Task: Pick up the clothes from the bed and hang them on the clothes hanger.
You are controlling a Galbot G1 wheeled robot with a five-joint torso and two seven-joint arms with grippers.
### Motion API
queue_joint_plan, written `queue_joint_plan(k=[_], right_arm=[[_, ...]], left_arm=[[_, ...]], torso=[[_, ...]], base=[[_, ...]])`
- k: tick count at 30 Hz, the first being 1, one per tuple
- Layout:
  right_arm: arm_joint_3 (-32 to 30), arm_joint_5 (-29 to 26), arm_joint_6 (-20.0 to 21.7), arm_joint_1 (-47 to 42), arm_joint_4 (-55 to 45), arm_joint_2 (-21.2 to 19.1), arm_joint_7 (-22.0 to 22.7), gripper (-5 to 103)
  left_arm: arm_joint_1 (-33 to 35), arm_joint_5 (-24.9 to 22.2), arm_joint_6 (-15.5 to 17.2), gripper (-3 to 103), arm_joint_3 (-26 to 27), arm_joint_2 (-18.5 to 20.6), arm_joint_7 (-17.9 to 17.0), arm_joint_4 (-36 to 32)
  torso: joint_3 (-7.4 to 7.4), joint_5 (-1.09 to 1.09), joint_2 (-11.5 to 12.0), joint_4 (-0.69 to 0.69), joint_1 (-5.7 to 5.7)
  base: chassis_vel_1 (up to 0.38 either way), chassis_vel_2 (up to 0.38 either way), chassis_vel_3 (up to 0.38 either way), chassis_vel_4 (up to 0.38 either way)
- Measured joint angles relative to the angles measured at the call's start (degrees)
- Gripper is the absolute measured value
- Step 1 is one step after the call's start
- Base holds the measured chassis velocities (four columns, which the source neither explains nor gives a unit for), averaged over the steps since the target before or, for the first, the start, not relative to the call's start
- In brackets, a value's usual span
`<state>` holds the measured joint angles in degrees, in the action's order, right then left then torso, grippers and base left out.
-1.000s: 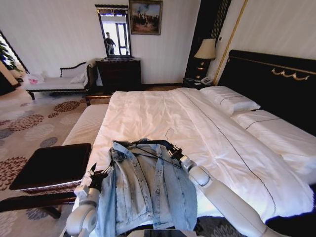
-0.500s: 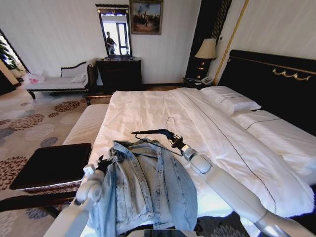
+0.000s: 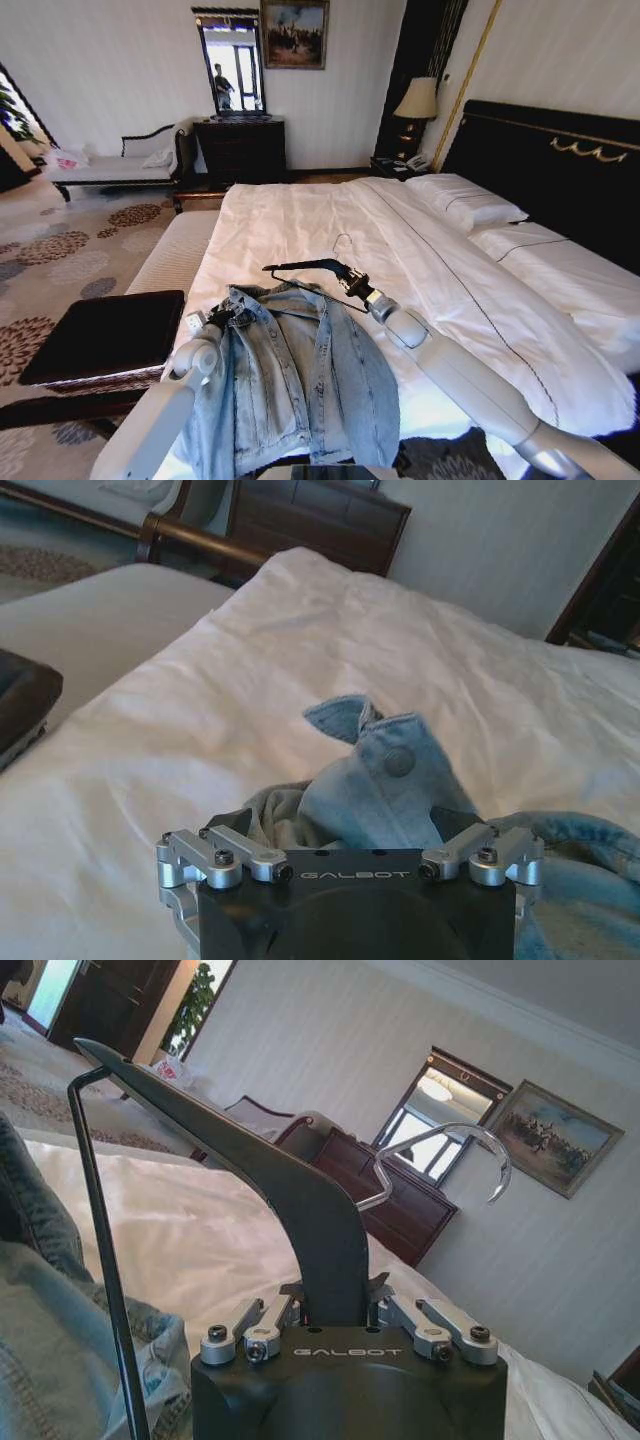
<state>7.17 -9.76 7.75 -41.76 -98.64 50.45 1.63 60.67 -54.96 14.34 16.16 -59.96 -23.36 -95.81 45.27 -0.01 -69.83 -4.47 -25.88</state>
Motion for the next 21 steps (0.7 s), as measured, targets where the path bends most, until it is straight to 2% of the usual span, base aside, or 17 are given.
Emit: queue_joint_plan(k=[4, 9, 14, 21], right_arm=[[0.2, -0.3, 0.1, 0.3, 0.1, 0.1, -0.2, 28], [0.2, -0.4, 0.3, 0.2, 0.1, 0.3, -0.3, 28], [0.5, -0.4, 0.4, 0.3, 0.6, 0.8, -0.7, 28], [0.7, -1.0, 0.7, 0.8, 0.7, 0.9, -0.7, 28]], left_arm=[[-1.1, -0.7, -0.1, 100, -0.6, -0.1, 1.1, 0.9], [-0.9, -2.0, -0.3, 100, -0.9, -0.1, 2.2, -1.8], [-1.7, -2.4, -0.3, 100, -1.8, -1.0, 0.5, -1.7], [-6.0, -6.6, 0.6, 100, -3.4, -2.1, -1.3, 1.9]], torso=[[0.0, 0.0, 0.0, -0.01, -0.01], [0.0, 0.02, 0.0, -0.01, -0.01], [0.0, 0.01, 0.0, 0.0, 0.02], [0.0, 0.01, 0.0, 0.0, 0.0]], base=[[0.0, 0.0, 0.0, 0.0], [0.0, 0.0, 0.0, 0.0], [0.0, 0.0, 0.0, 0.0], [0.0, 0.0, 0.0, 0.0]])
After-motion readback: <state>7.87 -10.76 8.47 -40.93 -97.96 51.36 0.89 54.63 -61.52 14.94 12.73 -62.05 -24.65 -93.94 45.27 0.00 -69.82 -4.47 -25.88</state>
